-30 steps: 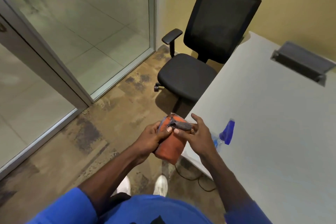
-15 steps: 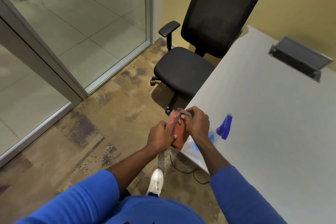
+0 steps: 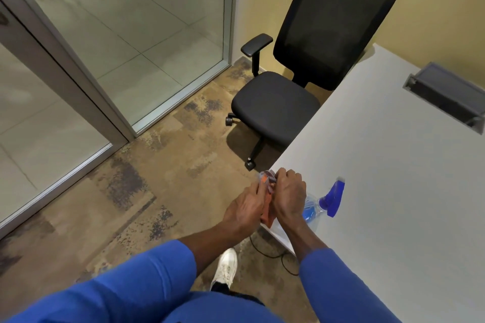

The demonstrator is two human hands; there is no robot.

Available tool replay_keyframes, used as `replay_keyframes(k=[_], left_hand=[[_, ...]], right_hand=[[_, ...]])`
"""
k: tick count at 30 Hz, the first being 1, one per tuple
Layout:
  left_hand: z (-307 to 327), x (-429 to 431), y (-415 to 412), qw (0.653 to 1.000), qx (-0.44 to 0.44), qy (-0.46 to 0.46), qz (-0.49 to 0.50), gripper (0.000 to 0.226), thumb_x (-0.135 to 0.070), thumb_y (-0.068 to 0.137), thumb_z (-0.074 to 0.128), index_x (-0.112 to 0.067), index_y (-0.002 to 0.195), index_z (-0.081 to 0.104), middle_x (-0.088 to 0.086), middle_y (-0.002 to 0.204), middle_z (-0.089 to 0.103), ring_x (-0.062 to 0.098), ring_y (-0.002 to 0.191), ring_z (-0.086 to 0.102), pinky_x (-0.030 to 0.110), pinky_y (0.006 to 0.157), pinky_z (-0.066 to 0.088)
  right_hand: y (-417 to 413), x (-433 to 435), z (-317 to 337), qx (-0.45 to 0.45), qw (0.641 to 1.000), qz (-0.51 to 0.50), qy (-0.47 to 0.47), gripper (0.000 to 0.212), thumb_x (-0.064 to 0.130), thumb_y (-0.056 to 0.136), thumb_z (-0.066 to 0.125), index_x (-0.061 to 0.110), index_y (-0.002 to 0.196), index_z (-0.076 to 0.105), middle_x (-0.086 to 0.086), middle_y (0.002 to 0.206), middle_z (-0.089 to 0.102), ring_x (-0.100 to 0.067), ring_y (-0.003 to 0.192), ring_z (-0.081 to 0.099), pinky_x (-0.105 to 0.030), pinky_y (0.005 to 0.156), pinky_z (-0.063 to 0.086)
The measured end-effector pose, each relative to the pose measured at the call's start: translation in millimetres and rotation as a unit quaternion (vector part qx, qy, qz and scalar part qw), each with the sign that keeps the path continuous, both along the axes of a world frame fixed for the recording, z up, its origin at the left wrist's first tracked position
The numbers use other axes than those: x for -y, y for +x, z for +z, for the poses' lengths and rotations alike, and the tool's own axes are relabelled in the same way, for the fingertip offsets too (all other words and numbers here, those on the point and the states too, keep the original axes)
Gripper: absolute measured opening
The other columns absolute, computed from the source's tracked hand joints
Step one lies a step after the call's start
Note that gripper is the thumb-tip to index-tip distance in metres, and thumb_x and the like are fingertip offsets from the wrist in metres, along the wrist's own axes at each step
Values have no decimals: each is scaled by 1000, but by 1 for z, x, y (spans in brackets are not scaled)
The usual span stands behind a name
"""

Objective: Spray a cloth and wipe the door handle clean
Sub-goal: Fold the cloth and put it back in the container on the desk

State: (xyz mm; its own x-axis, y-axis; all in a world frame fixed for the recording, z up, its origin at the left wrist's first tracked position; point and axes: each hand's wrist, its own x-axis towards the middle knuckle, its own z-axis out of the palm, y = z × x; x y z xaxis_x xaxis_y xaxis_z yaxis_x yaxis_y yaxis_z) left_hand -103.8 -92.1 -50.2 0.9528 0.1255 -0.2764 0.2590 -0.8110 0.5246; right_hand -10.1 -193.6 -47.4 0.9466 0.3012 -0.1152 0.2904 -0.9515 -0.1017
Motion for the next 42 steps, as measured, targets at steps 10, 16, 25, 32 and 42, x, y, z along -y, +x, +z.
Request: replay_keyframes(k=[10, 16, 25, 32, 42], left_hand=[[-37, 13, -17, 953, 14, 183, -242, 61, -23, 113, 48, 8, 166, 50, 35, 179, 35, 53, 168, 30, 60, 134, 33], [-44, 15, -17, 900, 12, 264, -346, 76, -56, 118, 42, 2, 164, 52, 30, 170, 52, 48, 163, 41, 60, 141, 20], [-53, 40, -12, 876, -47, 252, -408, 108, -80, 111, 27, 2, 180, 21, 28, 188, 25, 44, 179, 14, 63, 145, 0], [-46, 44, -11, 891, -89, 214, -390, 110, -83, 110, 26, 0, 180, 21, 26, 189, 23, 45, 179, 15, 63, 144, -5], [-18, 23, -11, 927, -80, 108, -349, 100, -75, 113, 39, 0, 179, 27, 25, 184, 36, 44, 174, 28, 57, 146, 7]], right_hand=[[5, 8, -13, -38, 997, 36, -54, 50, 53, 103, 63, 17, 137, 56, -11, 136, 57, -22, 121, 56, -31, 96, 60], [7, 10, -13, -8, 998, 33, -49, 41, 41, 101, 71, 8, 125, 66, -16, 125, 65, -27, 112, 62, -36, 94, 60], [12, 22, -27, -101, 985, 105, -90, 55, 53, 104, 60, 14, 143, 53, -11, 140, 64, -22, 125, 64, -32, 111, 49], [17, 19, -35, -162, 970, 132, -123, 59, 50, 106, 58, 15, 152, 45, -11, 149, 61, -25, 134, 61, -35, 120, 43], [18, 9, -26, -173, 956, 160, -177, 63, 53, 104, 61, 15, 151, 47, -12, 148, 61, -29, 134, 62, -39, 120, 43]])
